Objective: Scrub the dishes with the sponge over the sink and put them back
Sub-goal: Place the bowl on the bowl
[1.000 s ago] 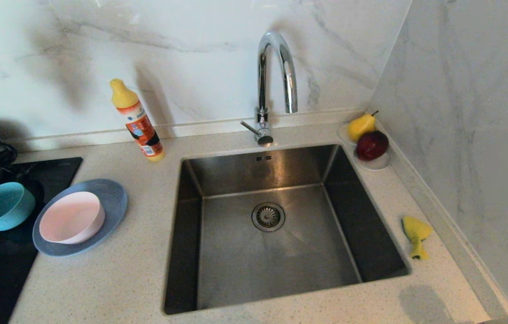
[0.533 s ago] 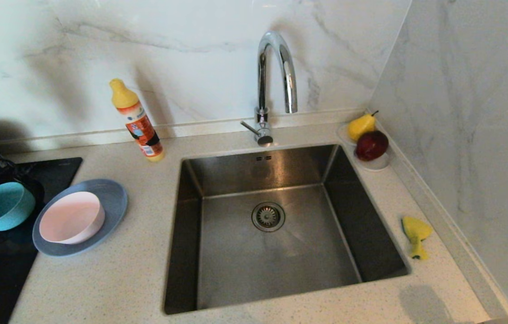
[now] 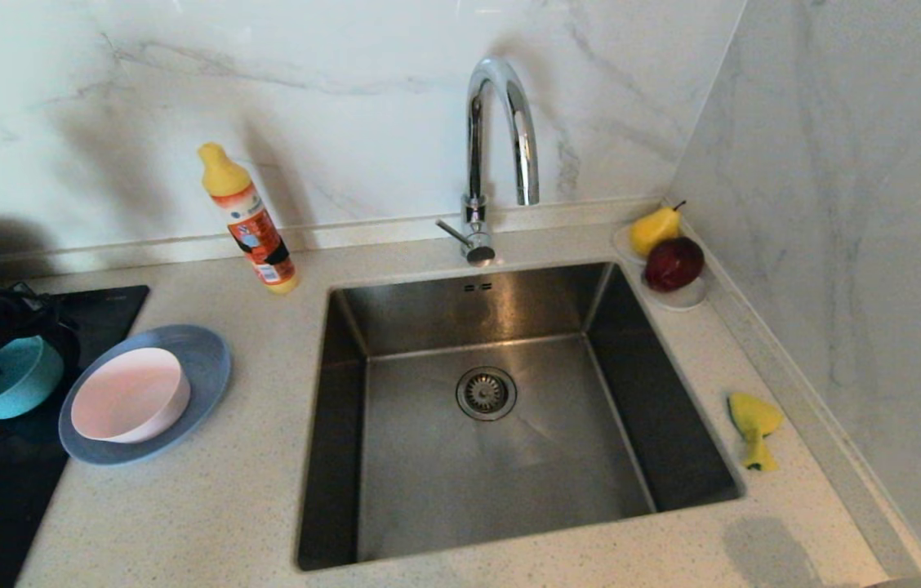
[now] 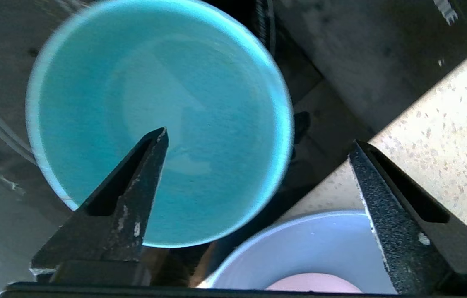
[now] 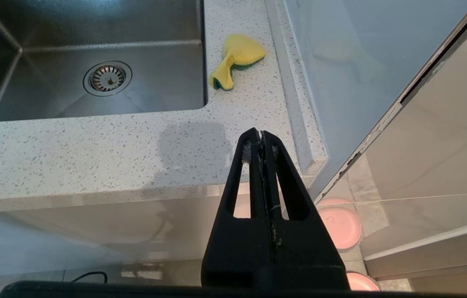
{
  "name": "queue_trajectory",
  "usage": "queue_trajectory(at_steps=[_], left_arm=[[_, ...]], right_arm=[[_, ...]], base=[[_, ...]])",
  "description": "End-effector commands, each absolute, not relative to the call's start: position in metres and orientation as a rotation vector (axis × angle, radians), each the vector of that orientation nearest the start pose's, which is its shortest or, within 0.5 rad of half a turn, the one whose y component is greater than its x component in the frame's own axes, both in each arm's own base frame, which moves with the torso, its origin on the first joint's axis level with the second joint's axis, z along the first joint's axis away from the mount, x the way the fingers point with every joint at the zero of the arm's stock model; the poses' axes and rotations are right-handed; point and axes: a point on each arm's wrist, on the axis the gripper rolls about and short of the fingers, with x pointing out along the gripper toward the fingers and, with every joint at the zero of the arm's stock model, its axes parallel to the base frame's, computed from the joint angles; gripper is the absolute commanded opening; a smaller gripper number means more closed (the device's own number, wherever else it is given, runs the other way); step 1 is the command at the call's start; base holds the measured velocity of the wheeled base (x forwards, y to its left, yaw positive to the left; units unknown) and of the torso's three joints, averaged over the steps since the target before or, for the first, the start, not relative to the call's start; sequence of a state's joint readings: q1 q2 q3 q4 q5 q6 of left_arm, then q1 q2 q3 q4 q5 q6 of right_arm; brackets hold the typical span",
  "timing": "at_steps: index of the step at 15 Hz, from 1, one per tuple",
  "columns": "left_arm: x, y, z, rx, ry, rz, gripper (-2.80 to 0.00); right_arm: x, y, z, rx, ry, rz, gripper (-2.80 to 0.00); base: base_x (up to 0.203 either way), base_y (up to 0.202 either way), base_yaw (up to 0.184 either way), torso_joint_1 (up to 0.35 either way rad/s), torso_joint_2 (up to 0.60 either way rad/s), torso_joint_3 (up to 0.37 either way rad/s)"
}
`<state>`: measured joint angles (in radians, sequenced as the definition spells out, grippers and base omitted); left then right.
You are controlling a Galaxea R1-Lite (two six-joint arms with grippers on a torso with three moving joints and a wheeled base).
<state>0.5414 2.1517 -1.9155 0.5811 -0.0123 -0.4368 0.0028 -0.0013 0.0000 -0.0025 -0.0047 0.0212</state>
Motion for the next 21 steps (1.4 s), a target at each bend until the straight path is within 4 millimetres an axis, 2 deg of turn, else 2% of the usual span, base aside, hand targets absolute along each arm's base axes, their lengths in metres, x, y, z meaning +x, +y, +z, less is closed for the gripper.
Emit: queue_trajectory(at_steps=[1, 5, 9, 10, 17, 21], left_arm=[[0.366, 0.215, 0.200, -0.637, 0.709, 0.668, 0.00], [0.372, 0.218, 0.184, -0.650, 0.749, 0.673, 0.00], [0.373, 0.219, 0.181, -0.649, 0.756, 0.677, 0.00], [0.373, 0.219, 0.181, -0.646, 0.756, 0.676, -2.80], [0.372, 0.219, 0.185, -0.640, 0.745, 0.676, -2.80], [0.365, 0.215, 0.205, -0.610, 0.699, 0.663, -2.80]], right_arm=[[-0.023, 0.000, 0.076, 0.021, -0.005, -0.001, -2.80], [-0.023, 0.000, 0.076, 0.021, -0.005, -0.002, -2.80], [-0.023, 0.000, 0.076, 0.021, -0.005, -0.001, -2.80], [-0.023, 0.000, 0.076, 0.021, -0.005, -0.001, -2.80], [-0.023, 0.000, 0.076, 0.021, -0.005, -0.001, -2.80], [-0.023, 0.000, 0.076, 0.021, -0.005, -0.001, -2.80]], base=[[0.000, 0.000, 0.000, 0.000, 0.00, 0.000], [0.000, 0.000, 0.000, 0.000, 0.00, 0.000], [0.000, 0.000, 0.000, 0.000, 0.00, 0.000], [0.000, 0.000, 0.000, 0.000, 0.00, 0.000], [0.000, 0.000, 0.000, 0.000, 0.00, 0.000], [0.000, 0.000, 0.000, 0.000, 0.00, 0.000]])
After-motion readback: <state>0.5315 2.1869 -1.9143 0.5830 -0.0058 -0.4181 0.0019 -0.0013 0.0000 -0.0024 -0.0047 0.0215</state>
